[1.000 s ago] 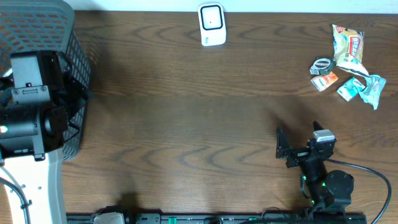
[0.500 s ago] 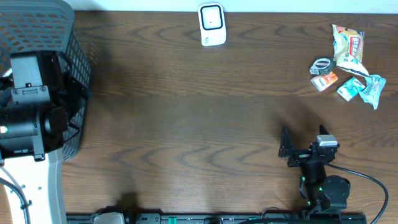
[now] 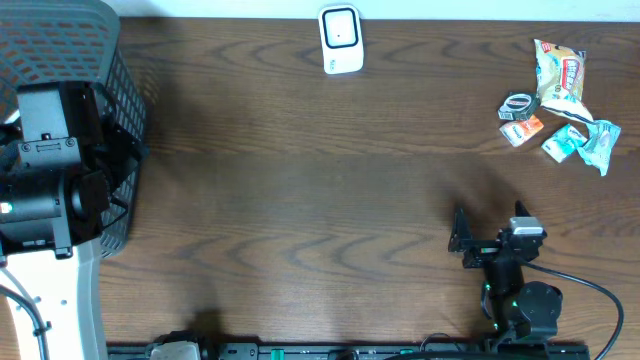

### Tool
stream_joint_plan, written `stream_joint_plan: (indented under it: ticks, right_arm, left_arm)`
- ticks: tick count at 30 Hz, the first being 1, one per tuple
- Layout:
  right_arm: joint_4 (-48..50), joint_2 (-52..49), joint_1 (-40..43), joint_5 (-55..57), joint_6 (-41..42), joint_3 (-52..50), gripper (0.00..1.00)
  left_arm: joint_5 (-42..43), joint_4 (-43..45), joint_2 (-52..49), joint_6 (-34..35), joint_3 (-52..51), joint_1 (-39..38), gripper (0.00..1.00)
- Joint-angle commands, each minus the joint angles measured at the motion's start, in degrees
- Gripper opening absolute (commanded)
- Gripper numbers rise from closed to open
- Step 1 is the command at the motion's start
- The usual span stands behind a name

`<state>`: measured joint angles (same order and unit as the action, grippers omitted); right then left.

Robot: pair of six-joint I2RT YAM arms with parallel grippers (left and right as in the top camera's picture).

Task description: Scan the item barcode

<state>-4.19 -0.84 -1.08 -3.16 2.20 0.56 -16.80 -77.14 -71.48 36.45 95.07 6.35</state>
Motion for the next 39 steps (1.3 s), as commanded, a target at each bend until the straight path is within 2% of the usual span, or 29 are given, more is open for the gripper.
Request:
stream_joint_plan:
  ticks: [1,39]
  right_arm:
    - [-0.28,0.55,-1.25,0.9,-2.51,-0.24,0.99]
    - [-0.09,0.09,-0.63,1.09,-0.55,-0.24,0.99]
  left_arm:
    - [-0.57,-0.2,-0.04,0.72,-0.31,0.28,0.98]
    - [-0.57,-0.2,-0.04,0.74,-0.31,0.28,0.98]
